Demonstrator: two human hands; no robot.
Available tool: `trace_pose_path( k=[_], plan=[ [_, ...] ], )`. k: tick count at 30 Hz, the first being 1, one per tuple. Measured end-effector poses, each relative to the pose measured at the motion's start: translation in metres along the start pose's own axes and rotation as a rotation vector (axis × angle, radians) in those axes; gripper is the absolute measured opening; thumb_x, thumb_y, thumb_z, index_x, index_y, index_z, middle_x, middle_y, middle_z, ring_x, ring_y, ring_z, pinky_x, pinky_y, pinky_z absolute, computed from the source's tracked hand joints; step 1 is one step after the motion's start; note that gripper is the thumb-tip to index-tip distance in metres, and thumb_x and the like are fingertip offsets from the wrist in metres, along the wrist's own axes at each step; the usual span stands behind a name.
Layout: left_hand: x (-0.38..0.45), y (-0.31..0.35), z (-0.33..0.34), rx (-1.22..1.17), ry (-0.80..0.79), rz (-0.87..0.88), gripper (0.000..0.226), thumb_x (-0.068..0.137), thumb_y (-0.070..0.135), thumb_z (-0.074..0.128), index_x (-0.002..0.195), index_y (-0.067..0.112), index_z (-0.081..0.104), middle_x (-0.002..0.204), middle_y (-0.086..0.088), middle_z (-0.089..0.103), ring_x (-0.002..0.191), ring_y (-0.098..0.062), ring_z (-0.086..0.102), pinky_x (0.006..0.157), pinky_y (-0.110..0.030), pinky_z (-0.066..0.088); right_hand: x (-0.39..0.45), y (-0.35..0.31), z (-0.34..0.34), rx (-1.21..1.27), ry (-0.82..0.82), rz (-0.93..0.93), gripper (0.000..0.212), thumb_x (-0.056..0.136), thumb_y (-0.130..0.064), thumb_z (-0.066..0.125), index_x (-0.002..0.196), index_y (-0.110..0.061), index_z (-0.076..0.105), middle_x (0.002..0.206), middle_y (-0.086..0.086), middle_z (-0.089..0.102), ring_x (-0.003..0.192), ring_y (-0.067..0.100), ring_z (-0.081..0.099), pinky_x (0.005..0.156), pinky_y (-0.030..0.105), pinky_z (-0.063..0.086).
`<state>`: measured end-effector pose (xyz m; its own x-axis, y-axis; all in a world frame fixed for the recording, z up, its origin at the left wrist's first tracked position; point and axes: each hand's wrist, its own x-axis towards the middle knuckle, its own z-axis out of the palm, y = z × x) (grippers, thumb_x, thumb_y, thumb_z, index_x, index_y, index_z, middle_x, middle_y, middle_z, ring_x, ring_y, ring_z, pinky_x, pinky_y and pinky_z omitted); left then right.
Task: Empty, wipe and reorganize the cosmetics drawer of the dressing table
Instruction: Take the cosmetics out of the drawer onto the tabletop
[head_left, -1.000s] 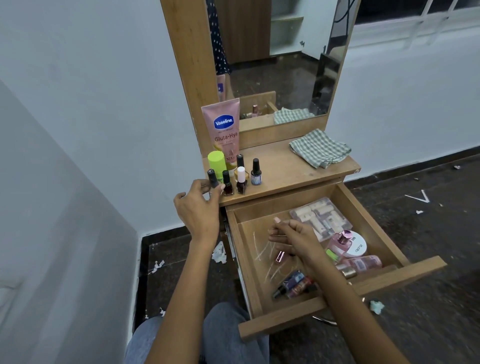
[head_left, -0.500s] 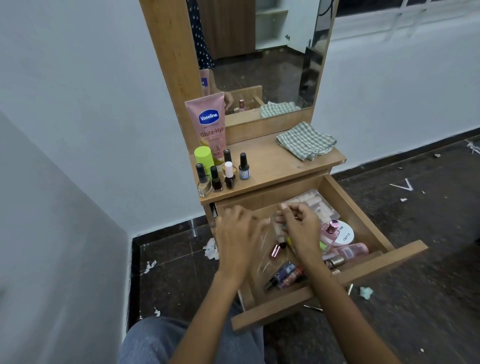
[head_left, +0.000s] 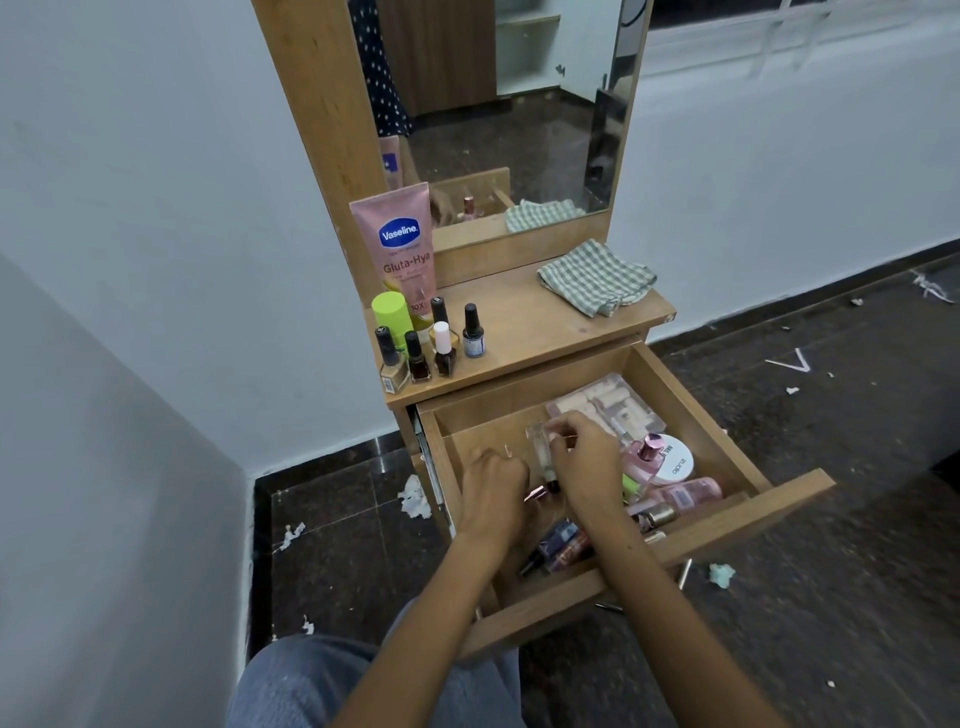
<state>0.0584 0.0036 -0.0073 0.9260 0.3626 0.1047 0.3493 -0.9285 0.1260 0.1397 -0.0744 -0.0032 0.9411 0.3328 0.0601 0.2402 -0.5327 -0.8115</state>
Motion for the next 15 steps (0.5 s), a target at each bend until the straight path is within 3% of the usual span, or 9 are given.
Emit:
trace_pose_path(
  k=[4, 8, 11, 15],
  plan=[
    [-0.003, -0.001, -0.002, -0.025, 0.031, -0.014, 0.014, 0.074, 0.028, 0.075, 0.073, 0.016, 0.07, 0.069, -0.004, 0.067, 0.073, -0.022, 0.06, 0.081, -0.034, 0.039, 0.008, 0.001, 0.004, -0.445, -0.347, -0.104, 0.045, 0.086, 0.002, 0.054, 0.119, -0.027, 0.062, 0.132, 0.007, 0.053, 0.111, 0.024, 0.056, 0.089, 0.035, 0.047],
    [-0.006, -0.002, -0.007, -0.077, 0.106, -0.075, 0.021, 0.073, 0.036, 0.075, 0.066, 0.017, 0.069, 0.062, -0.003, 0.063, 0.066, -0.02, 0.056, 0.073, -0.035, 0.037, 0.021, -0.01, -0.001, -0.758, -0.548, -0.351, 0.035, 0.089, -0.009, 0.058, 0.119, -0.025, 0.064, 0.15, 0.006, 0.032, 0.14, 0.026, 0.026, 0.102, 0.04, 0.042],
    [-0.006, -0.008, -0.01, -0.118, 0.171, -0.073, 0.016, 0.075, 0.036, 0.07, 0.071, 0.021, 0.071, 0.067, 0.001, 0.066, 0.072, -0.017, 0.057, 0.076, -0.034, 0.031, 0.033, -0.012, -0.001, -0.899, -0.645, -0.46, 0.039, 0.084, -0.014, 0.066, 0.12, -0.028, 0.063, 0.148, 0.006, 0.035, 0.138, 0.027, 0.027, 0.103, 0.039, 0.041],
    [-0.009, -0.021, -0.015, -0.223, 0.311, -0.148, 0.007, 0.075, 0.031, 0.072, 0.08, 0.026, 0.072, 0.077, 0.009, 0.068, 0.077, -0.013, 0.058, 0.073, -0.027, 0.024, 0.038, -0.009, -0.003, -0.879, -0.608, -0.507, 0.043, 0.08, -0.017, 0.071, 0.12, -0.029, 0.063, 0.134, 0.007, 0.044, 0.127, 0.026, 0.037, 0.097, 0.038, 0.04]
  ],
)
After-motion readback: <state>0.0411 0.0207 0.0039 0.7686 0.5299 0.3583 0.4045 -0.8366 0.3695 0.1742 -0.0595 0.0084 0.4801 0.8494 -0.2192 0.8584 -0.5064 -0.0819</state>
